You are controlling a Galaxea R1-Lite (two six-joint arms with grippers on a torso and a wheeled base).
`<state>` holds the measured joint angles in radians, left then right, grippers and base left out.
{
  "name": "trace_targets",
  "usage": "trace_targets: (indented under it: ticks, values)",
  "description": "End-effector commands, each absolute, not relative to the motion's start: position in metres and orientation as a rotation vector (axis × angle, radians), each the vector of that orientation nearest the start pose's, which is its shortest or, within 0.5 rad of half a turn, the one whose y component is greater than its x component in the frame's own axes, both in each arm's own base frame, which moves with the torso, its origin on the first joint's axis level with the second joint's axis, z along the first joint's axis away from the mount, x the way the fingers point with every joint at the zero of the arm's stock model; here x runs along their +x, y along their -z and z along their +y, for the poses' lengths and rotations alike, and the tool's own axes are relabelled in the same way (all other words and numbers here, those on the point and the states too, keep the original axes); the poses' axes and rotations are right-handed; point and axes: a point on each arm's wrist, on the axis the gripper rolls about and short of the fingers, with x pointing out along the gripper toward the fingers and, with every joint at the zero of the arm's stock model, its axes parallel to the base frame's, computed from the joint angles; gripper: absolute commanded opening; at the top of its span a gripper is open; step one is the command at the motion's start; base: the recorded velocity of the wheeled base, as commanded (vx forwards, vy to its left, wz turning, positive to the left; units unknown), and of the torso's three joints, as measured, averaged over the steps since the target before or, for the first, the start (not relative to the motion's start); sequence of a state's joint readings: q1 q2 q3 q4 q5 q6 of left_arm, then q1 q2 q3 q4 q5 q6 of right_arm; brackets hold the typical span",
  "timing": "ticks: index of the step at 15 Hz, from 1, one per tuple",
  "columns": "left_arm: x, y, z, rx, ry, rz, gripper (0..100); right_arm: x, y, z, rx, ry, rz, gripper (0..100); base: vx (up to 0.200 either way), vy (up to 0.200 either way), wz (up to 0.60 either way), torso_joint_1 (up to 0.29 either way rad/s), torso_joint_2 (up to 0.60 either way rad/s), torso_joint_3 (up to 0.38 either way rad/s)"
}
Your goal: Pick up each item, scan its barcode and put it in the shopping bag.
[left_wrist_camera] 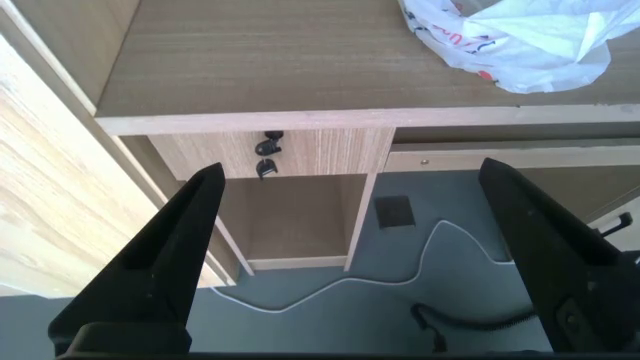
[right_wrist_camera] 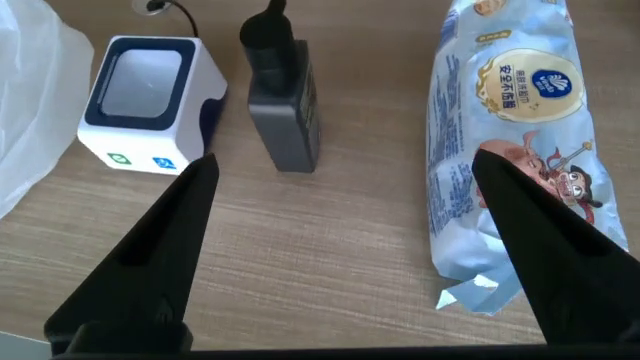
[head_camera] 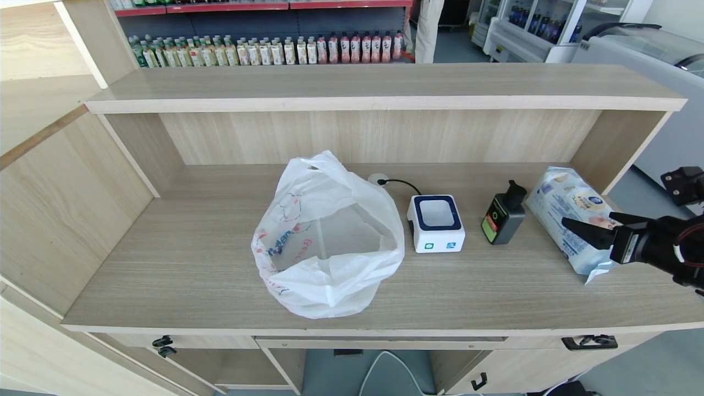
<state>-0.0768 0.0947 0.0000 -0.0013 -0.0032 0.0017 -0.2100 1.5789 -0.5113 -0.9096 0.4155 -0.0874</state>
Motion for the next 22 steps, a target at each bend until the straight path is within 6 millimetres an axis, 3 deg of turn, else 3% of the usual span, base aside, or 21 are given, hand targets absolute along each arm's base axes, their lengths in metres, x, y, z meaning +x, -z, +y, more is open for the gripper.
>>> trace_targets:
  ticks: [1,5,11,14,18,22]
  values:
    - [-0.015,-0.077,0.001,0.005,0.08,0.093,100,0.276,-0.152,-0.051,-0.025,-0.212,0.188,100,0.0,0.0,0.0,0.0,0.0,0.0]
    - [-0.015,-0.077,0.001,0.005,0.08,0.093,100,0.296,-0.144,-0.046,-0.019,-0.245,0.215,100,0.0,0.0,0.0,0.0,0.0,0.0]
    - [-0.015,-0.077,0.001,0.005,0.08,0.093,100,0.346,-0.135,-0.016,-0.035,-0.357,0.194,100,0.0,0.0,0.0,0.0,0.0,0.0]
    - [-0.015,-0.077,0.001,0.005,0.08,0.093,100,0.361,-0.137,-0.001,-0.045,-0.398,0.168,100,0.0,0.0,0.0,0.0,0.0,0.0]
    - [-0.015,-0.077,0.001,0.005,0.08,0.093,100,0.367,-0.132,0.016,-0.05,-0.441,0.173,100,0.0,0.0,0.0,0.0,0.0,0.0]
    - [-0.015,-0.077,0.001,0.005,0.08,0.093,100,0.371,-0.123,0.017,-0.062,-0.422,0.194,100,0.0,0.0,0.0,0.0,0.0,0.0]
